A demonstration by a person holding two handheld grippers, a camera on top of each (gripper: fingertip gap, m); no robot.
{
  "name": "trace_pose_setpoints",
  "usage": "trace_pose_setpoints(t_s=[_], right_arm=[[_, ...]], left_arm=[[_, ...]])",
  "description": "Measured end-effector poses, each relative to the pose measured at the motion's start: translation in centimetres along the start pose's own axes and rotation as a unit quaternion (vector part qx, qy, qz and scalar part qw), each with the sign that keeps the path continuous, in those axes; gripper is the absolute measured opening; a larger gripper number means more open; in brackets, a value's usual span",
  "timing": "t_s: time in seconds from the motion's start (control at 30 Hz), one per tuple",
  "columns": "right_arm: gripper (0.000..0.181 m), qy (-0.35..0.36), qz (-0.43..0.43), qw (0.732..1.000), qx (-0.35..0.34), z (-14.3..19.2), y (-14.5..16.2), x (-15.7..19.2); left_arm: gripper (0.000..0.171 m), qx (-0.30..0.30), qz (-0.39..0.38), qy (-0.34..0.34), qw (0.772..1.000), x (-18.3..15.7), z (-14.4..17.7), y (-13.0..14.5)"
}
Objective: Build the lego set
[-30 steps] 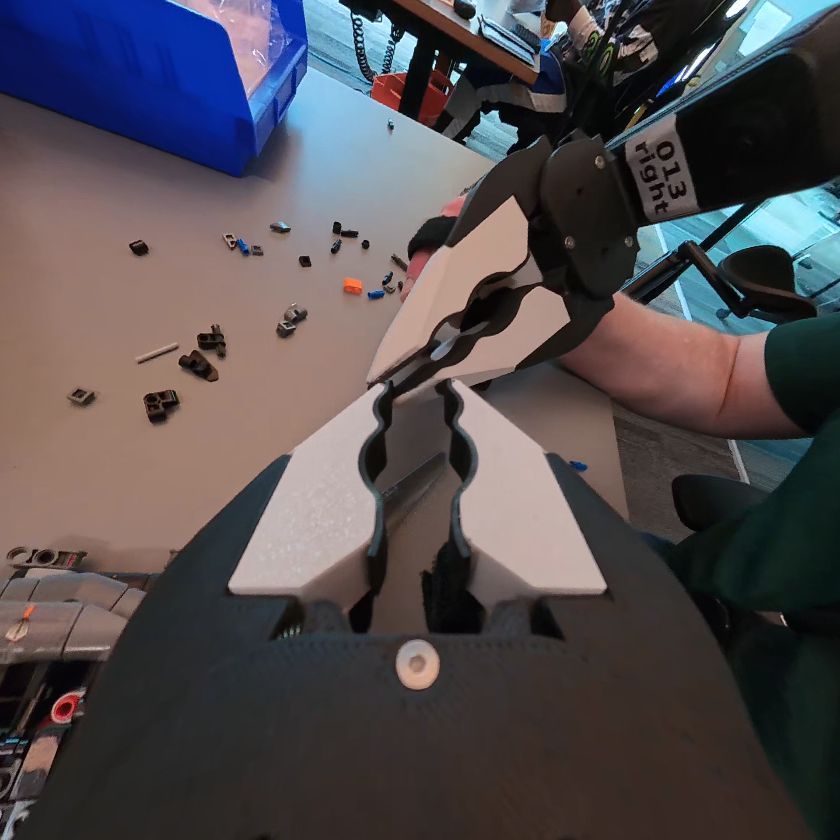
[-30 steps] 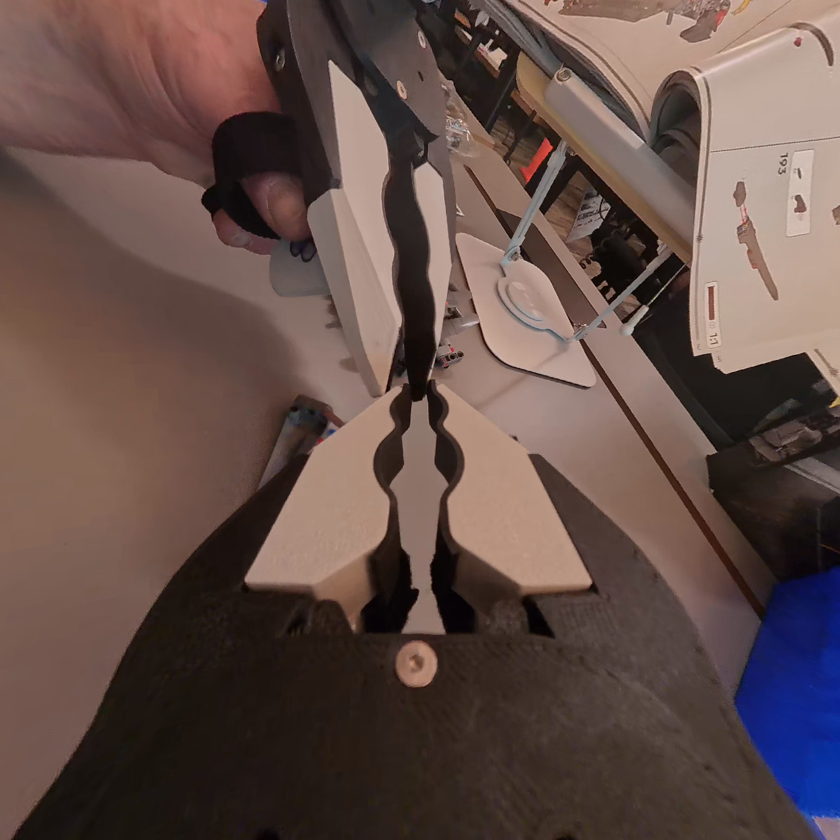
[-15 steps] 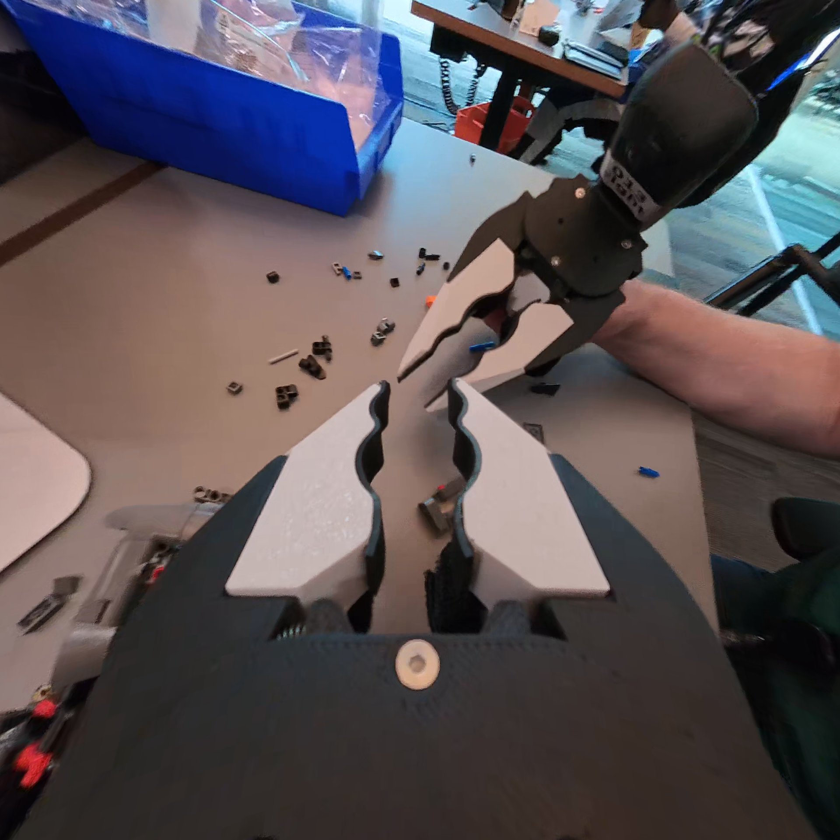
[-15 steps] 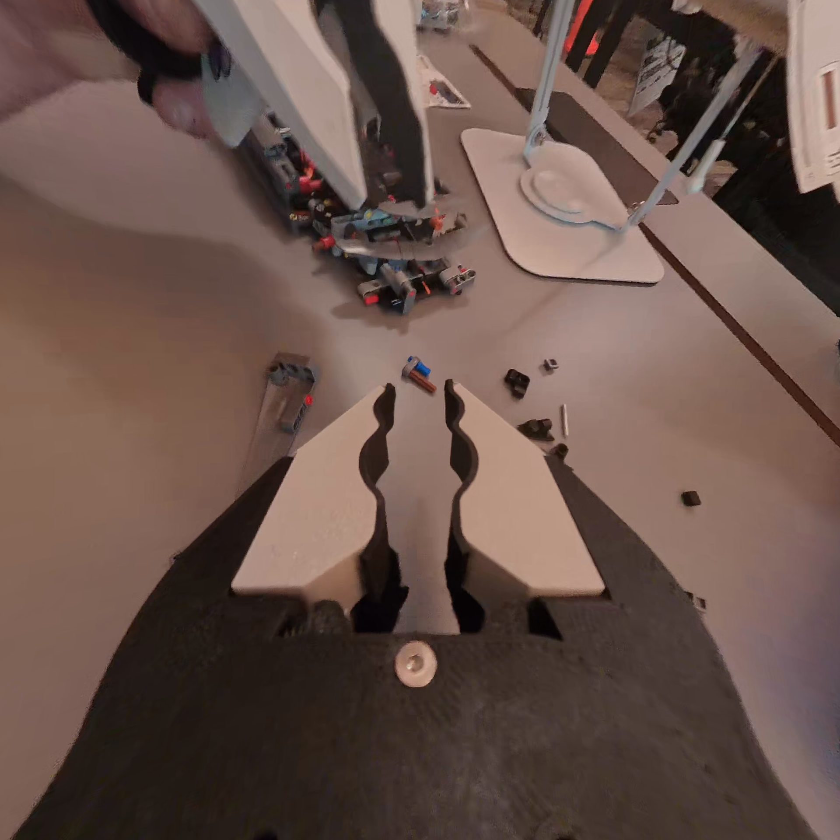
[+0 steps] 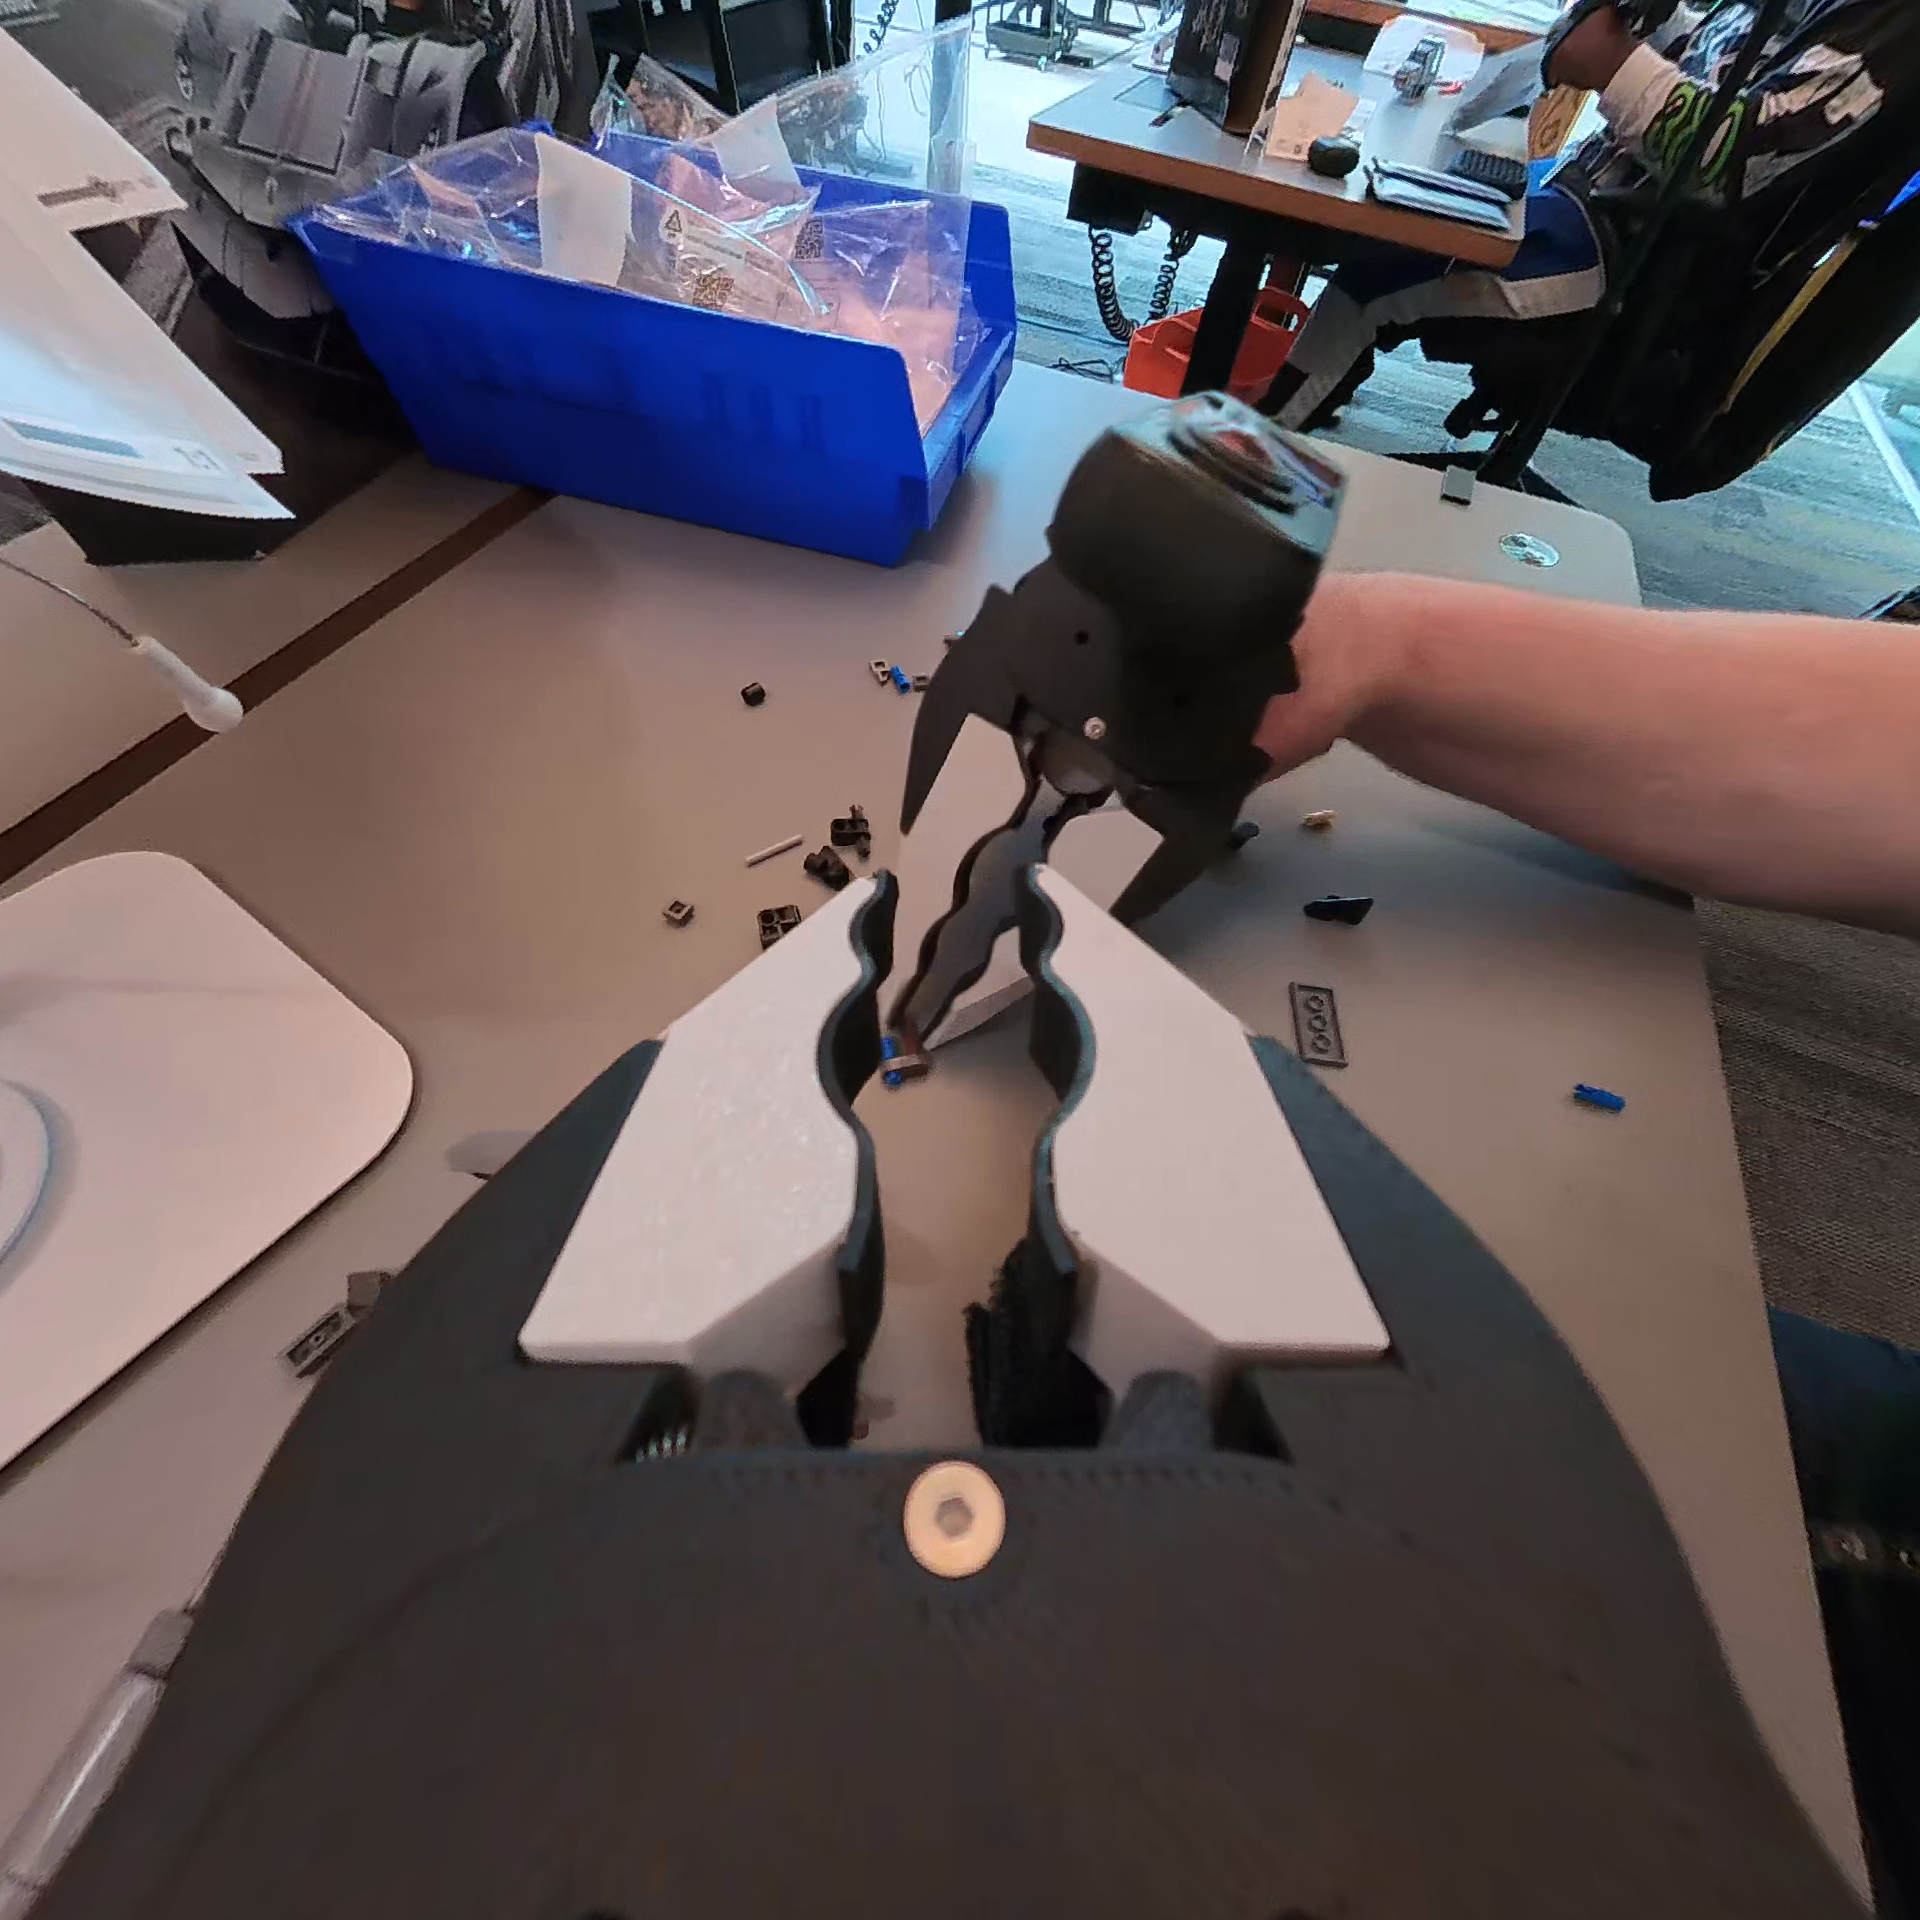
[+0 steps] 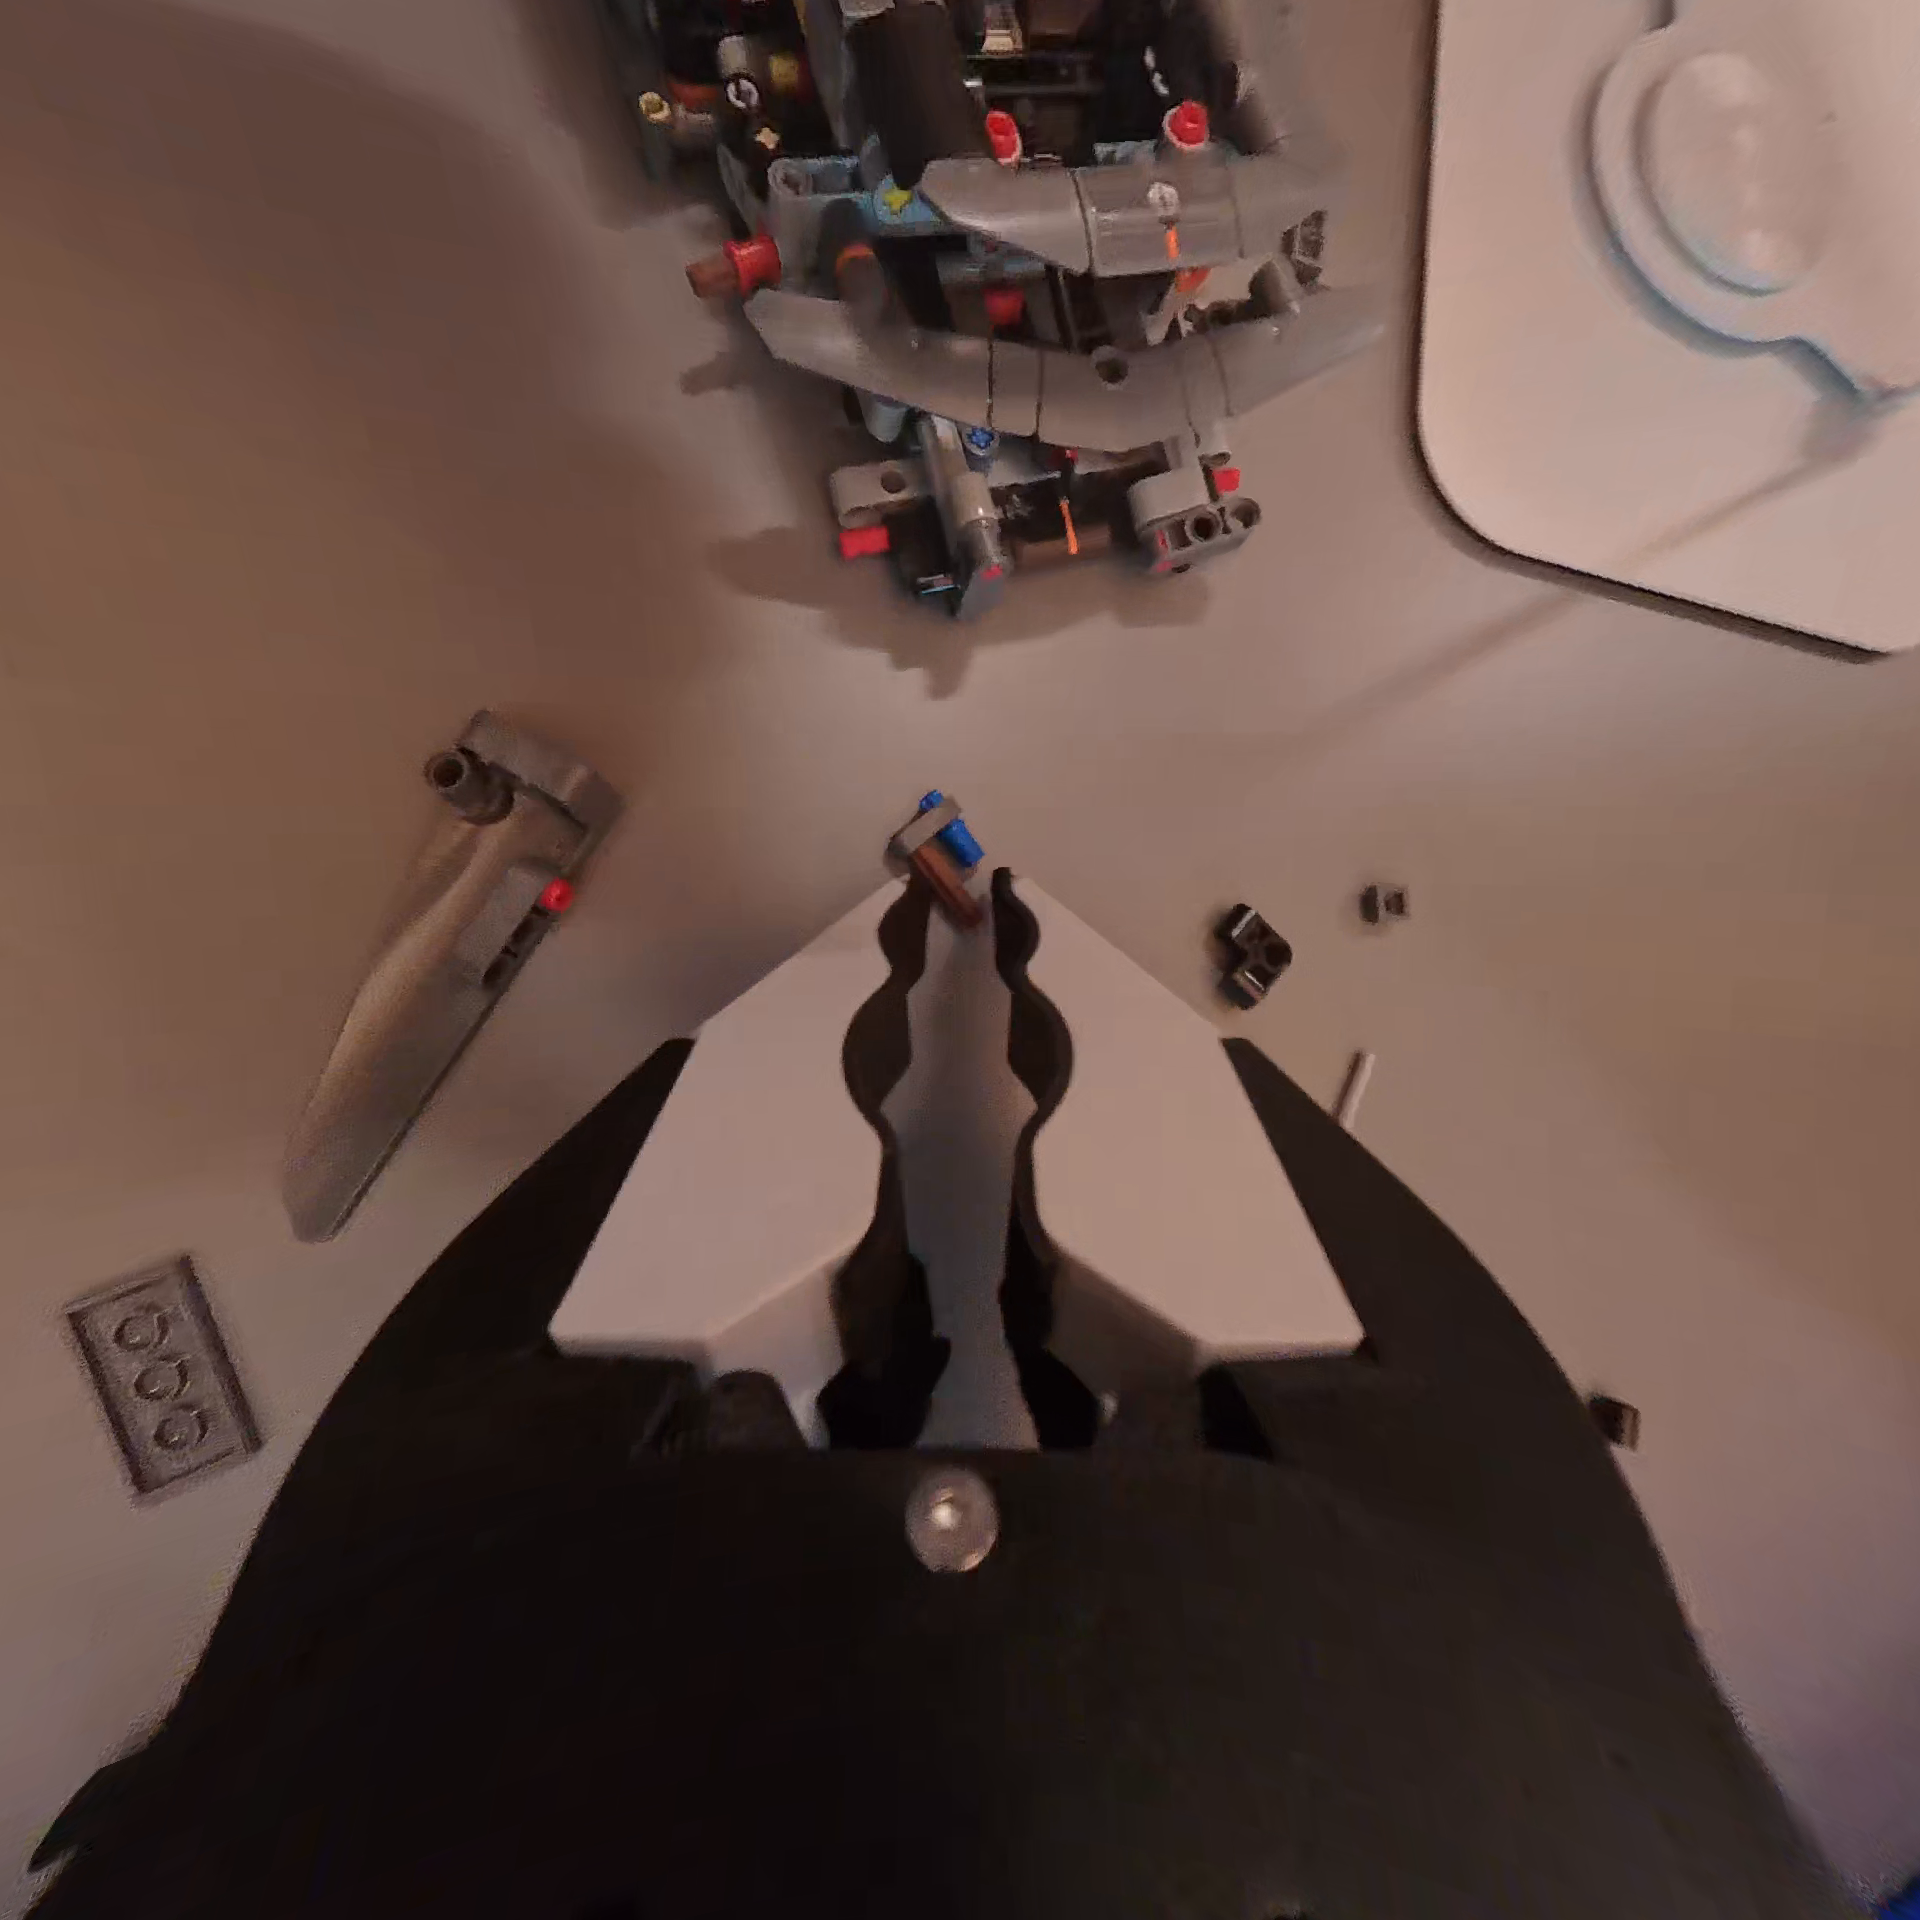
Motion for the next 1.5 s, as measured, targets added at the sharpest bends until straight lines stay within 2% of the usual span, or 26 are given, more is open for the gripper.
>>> trace_pose_setpoints(t_s=[0.07,0.23,0.33,0.6,0.77,1.1,1.37,1.5], right_arm=[[0.002,-0.021,-0.009,1.0,-0.003,-0.2,0.0,0.0],[0.001,-0.022,-0.021,0.999,-0.023,0.0,0.1,0.1],[0.001,-0.028,-0.025,0.998,-0.043,0.7,-0.2,0.6],[0.001,-0.037,-0.029,0.978,-0.205,5.6,-3.7,0.5],[0.001,-0.039,-0.022,0.962,-0.268,7.5,-5.2,0.6],[0.0,-0.023,-0.008,0.958,-0.285,8.4,-5.9,0.8],[0.0,-0.006,-0.001,0.956,-0.295,9.0,-6.2,0.6],[0.0,0.001,0.001,0.955,-0.297,9.2,-6.2,0.5]], left_arm=[[0.022,0.0,0.0,0.006,1.0,-0.1,0.0,0.0],[0.023,0.018,-0.02,0.011,1.0,-0.5,-0.3,0.5],[0.029,0.037,-0.029,0.01,0.999,-0.4,-0.6,1.1],[0.039,0.043,-0.091,-0.016,0.995,-0.4,-1.2,1.3],[0.04,0.014,-0.095,-0.019,0.995,-0.4,-1.2,0.8],[0.033,-0.024,-0.096,-0.017,0.995,-0.8,-1.0,0.0],[0.045,-0.042,-0.096,-0.046,0.993,-0.2,-0.6,-0.5],[0.044,-0.038,-0.099,-0.052,0.993,-0.1,-0.5,-0.5]])
Point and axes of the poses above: each gripper's, where its closed fingertips meet, z back along the fingers, y out of its underside, x = y × z across the jaws, the point moved 3 cm from there along z, back along the fingers, and after that the axes turned 2 degrees about -x, right-handed, at the moved point
